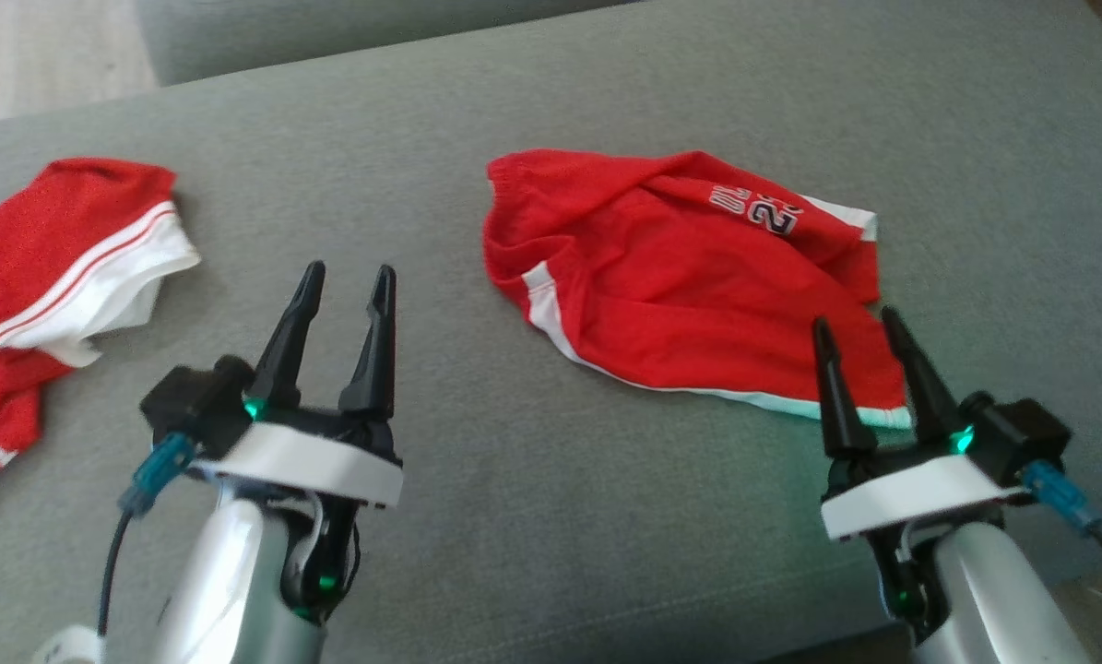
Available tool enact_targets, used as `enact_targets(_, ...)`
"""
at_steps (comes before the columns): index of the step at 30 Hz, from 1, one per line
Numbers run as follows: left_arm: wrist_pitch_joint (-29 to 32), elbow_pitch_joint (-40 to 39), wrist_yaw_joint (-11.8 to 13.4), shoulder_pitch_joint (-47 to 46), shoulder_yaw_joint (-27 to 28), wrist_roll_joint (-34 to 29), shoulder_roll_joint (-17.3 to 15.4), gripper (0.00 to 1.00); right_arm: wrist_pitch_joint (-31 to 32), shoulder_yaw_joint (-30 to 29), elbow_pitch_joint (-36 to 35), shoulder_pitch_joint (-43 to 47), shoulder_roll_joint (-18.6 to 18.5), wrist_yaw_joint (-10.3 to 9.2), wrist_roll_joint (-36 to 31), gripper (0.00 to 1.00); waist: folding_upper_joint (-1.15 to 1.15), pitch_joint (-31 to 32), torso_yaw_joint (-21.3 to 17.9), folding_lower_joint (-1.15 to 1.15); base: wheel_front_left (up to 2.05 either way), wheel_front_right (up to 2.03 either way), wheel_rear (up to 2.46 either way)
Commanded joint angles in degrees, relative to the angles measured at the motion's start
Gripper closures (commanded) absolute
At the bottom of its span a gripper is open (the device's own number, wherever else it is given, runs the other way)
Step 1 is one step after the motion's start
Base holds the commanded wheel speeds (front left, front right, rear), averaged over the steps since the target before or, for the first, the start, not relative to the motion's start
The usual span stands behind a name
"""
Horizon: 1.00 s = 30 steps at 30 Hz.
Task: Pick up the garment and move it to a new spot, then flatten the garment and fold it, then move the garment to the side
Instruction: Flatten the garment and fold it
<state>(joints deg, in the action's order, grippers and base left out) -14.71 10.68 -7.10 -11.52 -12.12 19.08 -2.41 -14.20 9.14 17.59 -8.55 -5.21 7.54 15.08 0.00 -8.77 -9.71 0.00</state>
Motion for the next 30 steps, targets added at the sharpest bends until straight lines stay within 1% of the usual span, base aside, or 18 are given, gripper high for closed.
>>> enact_targets(1, -0.3, -1.4, -0.3, -3.9, 1.5, -1.0, -0.6, 0.0, -0.1, 0.3, -3.1, -1.6, 0.5, -0.05, -0.8, 0.0, 0.0, -1.0, -1.7, 0.0, 0.0, 0.0, 0.0)
enact_targets(3, -0.3, -0.2, -0.3, -5.3, -0.8, -1.6, -1.4, 0.0, 0.3, -0.8, -4.1, -1.5, 0.9, -0.05, -1.4, 0.0, 0.0, -1.7, -2.6, 0.0, 0.0, 0.0, 0.0)
enact_targets(4, -0.3, 0.7, -0.3, -6.2, -3.0, -1.5, -2.3, 0.0, 0.5, -1.4, -4.4, -1.5, 1.1, -0.05, -1.6, 0.0, 0.0, -2.1, -3.0, 0.0, 0.0, 0.0, 0.0)
enact_targets(5, -0.3, 0.7, -0.3, -6.2, -3.0, -1.5, -2.3, 0.0, 0.5, -1.4, -4.4, -1.5, 1.1, -0.05, -1.6, 0.0, 0.0, -2.1, -3.0, 0.0, 0.0, 0.0, 0.0)
enact_targets(8, 0.8, 4.8, -0.4, -10.0, -11.4, -1.3, -6.4, 0.0, 0.6, -3.3, -5.0, -1.2, 1.5, -0.05, -2.1, 0.0, 0.0, -3.3, -4.2, 0.0, 0.0, 0.0, 0.0)
enact_targets(10, 2.7, 7.7, -0.4, -13.1, -16.5, -1.7, -9.1, 0.0, 0.7, -4.0, -5.2, -1.1, 1.8, -0.05, -2.4, 0.0, 0.0, -4.2, -5.0, 0.0, 0.0, 0.0, 0.0)
enact_targets(12, 4.7, 10.4, -0.4, -16.2, -20.4, -1.1, -10.9, 0.0, 0.7, -4.4, -5.3, -1.1, 1.9, -0.05, -2.5, 0.0, 0.0, -5.1, -5.8, 0.0, 0.0, 0.0, 0.0)
enact_targets(13, 6.3, 13.1, -0.4, -19.3, -23.2, -1.0, -12.4, 0.0, 0.6, -4.6, -5.3, -1.2, 2.1, -0.05, -2.5, 0.0, 0.0, -5.9, -6.6, 0.0, 0.0, 0.0, 0.0)
enact_targets(15, 7.7, 16.0, -0.4, -22.3, -25.2, -2.4, -13.9, 0.0, 0.5, -4.7, -5.3, -1.4, 2.2, -0.05, -2.4, 0.0, 0.0, -6.7, -7.3, 0.0, 0.0, 0.0, 0.0)
enact_targets(21, 8.5, 22.0, -0.4, -28.0, -28.6, -2.6, -14.7, 0.0, 0.0, -4.5, -4.8, -1.9, 2.3, -0.05, -1.4, 0.0, 0.0, -8.2, -9.1, 0.0, 0.0, 0.0, 0.0)
enact_targets(26, 8.2, 24.3, -0.4, -31.1, -33.0, -0.8, -15.5, 0.0, -0.4, -4.5, -4.1, -2.2, 2.3, -0.05, -0.5, 0.0, 0.0, -8.8, -9.9, 0.0, 0.0, 0.0, 0.0)
enact_targets(30, 8.0, 26.2, -0.4, -32.8, -34.7, 0.6, -16.1, 0.0, -0.6, -4.6, -3.7, -2.5, 2.3, -0.05, -0.2, 0.0, 0.0, -8.9, -10.4, 0.0, 0.0, 0.0, 0.0)
